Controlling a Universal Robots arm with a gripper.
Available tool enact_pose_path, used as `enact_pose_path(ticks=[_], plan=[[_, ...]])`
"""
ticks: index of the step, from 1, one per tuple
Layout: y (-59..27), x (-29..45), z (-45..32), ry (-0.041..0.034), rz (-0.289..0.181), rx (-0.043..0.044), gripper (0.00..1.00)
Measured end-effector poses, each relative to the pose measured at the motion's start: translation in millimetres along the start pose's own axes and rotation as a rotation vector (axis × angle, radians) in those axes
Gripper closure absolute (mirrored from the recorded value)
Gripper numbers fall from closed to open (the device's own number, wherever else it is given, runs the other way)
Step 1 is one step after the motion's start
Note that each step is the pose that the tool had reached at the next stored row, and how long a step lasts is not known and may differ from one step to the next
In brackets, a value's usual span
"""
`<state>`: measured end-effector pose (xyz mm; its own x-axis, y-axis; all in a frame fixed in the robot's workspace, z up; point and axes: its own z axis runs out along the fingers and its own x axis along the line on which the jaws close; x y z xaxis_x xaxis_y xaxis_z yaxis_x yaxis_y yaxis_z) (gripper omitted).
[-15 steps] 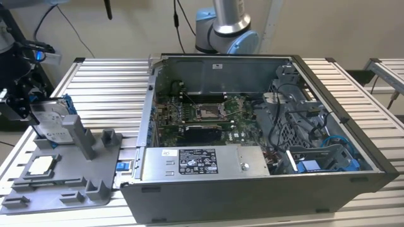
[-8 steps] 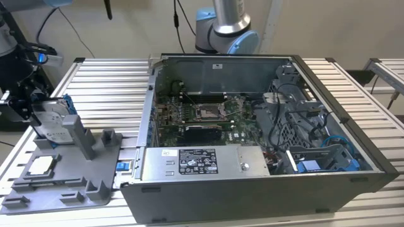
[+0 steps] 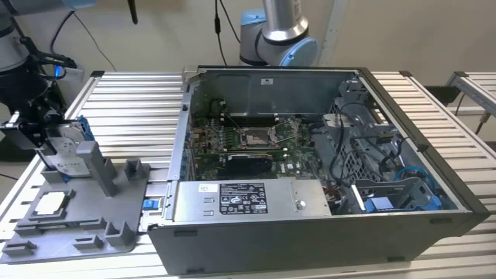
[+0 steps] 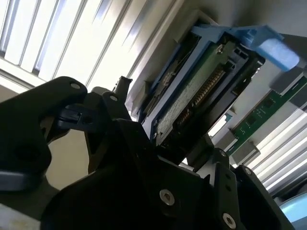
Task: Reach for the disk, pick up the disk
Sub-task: 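Pick up the disk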
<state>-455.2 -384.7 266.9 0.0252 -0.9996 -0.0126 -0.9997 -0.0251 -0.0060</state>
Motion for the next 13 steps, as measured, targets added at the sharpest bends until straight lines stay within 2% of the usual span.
enact_pose_path(ticks=[2,3,13], plan=[[-0.2,0.1,-0.1,0.0001,0.0,-0.0001,0.0],[-0.2,0.1,0.0,0.0,0.0,0.0,1.0],[-0.6,0.1,0.0,-0.0001,0.0,0.0,1.0]])
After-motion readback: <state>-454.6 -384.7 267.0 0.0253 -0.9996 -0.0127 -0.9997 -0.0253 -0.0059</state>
